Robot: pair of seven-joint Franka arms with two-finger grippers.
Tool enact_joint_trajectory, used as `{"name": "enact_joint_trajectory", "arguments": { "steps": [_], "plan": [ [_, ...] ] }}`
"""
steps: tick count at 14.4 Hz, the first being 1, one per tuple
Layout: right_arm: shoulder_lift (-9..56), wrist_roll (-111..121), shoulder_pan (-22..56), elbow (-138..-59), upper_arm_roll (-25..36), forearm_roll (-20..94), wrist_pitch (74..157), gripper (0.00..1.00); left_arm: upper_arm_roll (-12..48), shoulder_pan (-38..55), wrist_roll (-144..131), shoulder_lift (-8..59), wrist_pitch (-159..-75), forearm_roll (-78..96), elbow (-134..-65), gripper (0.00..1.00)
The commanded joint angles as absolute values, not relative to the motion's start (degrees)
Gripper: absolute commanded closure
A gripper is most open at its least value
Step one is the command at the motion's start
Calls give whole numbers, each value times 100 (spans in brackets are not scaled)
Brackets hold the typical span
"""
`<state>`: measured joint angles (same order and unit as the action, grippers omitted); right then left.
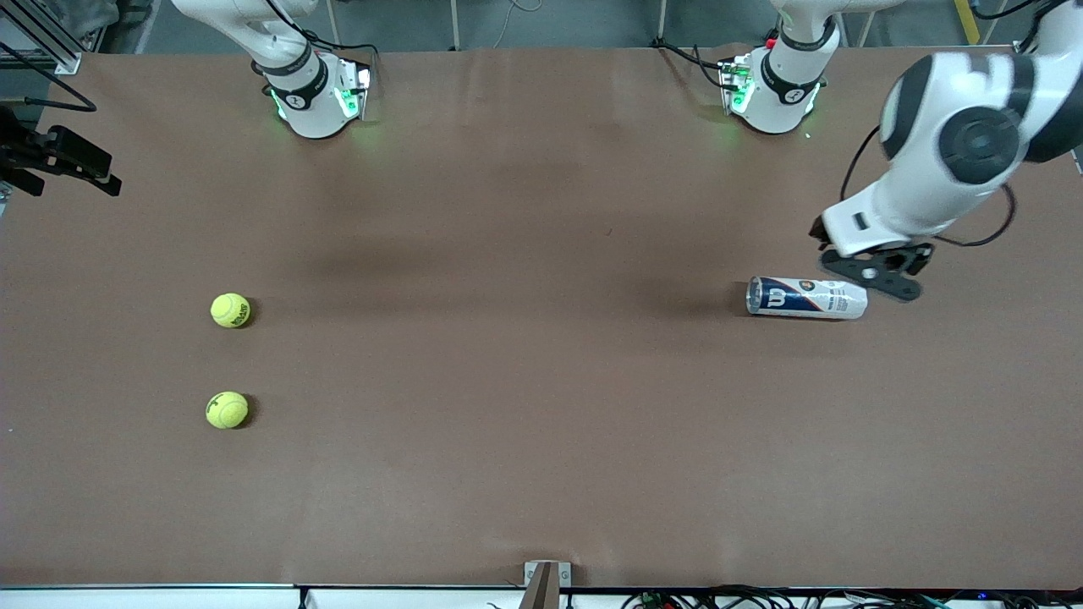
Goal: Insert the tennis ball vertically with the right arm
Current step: 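Reach the left gripper down and grasp the Wilson can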
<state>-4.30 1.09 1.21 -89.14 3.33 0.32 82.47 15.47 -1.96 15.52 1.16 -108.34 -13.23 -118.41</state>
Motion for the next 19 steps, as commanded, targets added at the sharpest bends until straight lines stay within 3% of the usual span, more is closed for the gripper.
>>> {"name": "enact_joint_trajectory", "arguments": {
  "steps": [1, 6, 14, 19],
  "plan": [
    [-580, 158, 114, -9053, 334, -26, 8297, 0, 1731, -202, 1906, 447, -11064, -2036, -11927, 0],
    [-563, 132, 132, -8948, 334, -26, 8218, 0, 1758, -368, 3108, 1247, -11908, -2628, -11971, 0],
    [-519, 88, 150, -8772, 316, -9, 8227, 0, 1758, -536, 4430, 1292, -12935, -3629, -12654, 0],
    [-501, 132, 167, -8754, 316, -9, 8253, 0, 1758, -536, 4395, 1599, -13043, -4295, -12647, 0]
  ]
}}
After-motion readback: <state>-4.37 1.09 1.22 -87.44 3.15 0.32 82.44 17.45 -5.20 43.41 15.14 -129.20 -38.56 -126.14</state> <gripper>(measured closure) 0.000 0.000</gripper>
